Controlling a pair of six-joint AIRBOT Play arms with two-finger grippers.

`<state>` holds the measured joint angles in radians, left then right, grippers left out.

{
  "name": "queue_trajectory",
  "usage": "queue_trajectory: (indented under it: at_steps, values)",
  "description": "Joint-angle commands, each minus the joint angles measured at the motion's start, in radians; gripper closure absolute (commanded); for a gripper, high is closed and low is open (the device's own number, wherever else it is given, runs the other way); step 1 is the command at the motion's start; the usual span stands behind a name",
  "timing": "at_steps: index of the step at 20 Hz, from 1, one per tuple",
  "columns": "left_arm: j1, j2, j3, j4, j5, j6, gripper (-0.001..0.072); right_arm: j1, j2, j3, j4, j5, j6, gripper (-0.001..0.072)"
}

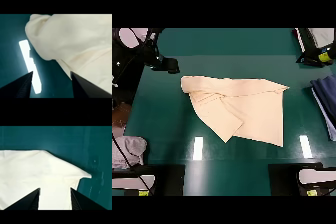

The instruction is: Fold the shirts.

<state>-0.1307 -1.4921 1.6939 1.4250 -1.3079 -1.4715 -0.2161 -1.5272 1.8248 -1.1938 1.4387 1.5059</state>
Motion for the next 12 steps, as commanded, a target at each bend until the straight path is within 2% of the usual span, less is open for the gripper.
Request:
queue_trajectory:
  at_steps: [1, 3, 8, 10, 12]
  values:
    - [0.000, 0.020, -0.080, -0.016, -0.065, -0.050, 0.0164, -0.005, 0.060, -0.003, 0.010, 0.084, -0.026, 0.0279]
    - [0.000, 0.072, -0.249, -0.129, -0.004, -0.051, 0.0165, -0.006, 0.120, -0.075, 0.051, 0.068, -0.042, 0.0279]
    - [0.000, 0.277, -0.787, -0.444, 0.352, -0.078, 0.0165, -0.006, 0.242, -0.277, 0.107, 0.014, -0.055, 0.0279]
    - [0.000, 0.313, -0.917, -0.557, 0.412, -0.073, 0.0164, -0.006, 0.278, -0.341, 0.110, -0.017, -0.056, 0.0279]
    - [0.000, 0.313, -0.985, -0.586, 0.420, -0.073, 0.0164, -0.006, 0.305, -0.389, 0.134, -0.043, -0.056, 0.0279]
